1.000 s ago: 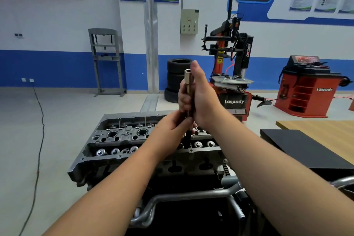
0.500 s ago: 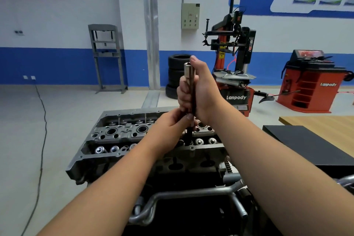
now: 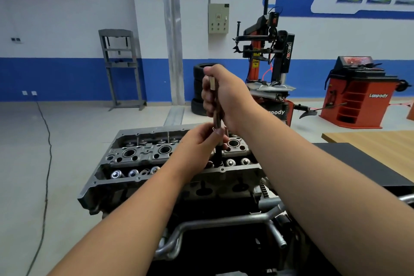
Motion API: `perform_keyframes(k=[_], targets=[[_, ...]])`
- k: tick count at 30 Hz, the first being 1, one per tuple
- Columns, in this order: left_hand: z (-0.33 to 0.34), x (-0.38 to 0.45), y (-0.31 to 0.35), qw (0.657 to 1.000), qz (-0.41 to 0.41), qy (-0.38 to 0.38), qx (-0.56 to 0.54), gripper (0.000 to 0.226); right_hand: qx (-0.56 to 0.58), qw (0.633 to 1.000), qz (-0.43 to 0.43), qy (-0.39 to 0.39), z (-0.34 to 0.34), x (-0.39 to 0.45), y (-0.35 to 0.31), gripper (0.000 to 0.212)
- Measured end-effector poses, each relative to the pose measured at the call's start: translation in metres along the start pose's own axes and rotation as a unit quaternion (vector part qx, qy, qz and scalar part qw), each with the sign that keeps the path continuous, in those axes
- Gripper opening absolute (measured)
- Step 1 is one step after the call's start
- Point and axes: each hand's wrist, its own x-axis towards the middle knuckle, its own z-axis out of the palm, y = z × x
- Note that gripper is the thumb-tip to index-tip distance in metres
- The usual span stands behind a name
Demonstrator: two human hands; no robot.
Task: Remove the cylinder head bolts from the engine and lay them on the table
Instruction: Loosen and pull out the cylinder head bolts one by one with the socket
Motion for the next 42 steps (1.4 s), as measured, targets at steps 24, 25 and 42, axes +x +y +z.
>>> perform_keyframes(k=[24, 25, 42], targets=[[-0.004, 0.002, -0.004, 0.999, 0.003, -0.03, -0.026, 0.02, 0.008, 0.999, -0.029, -0.015, 0.002, 0.002, 0.005, 0.041], [-0.005, 0.001, -0.004, 0.999, 0.003, -0.036, -0.027, 0.019, 0.019, 0.997, 0.001, -0.069, -0.003, 0.004, 0.001, 0.043], [-0.005, 0.001, -0.007, 0.999, -0.006, -0.034, -0.034, 0.022, 0.058, 0.996, 0.013, -0.072, -0.015, -0.001, -0.005, 0.042]])
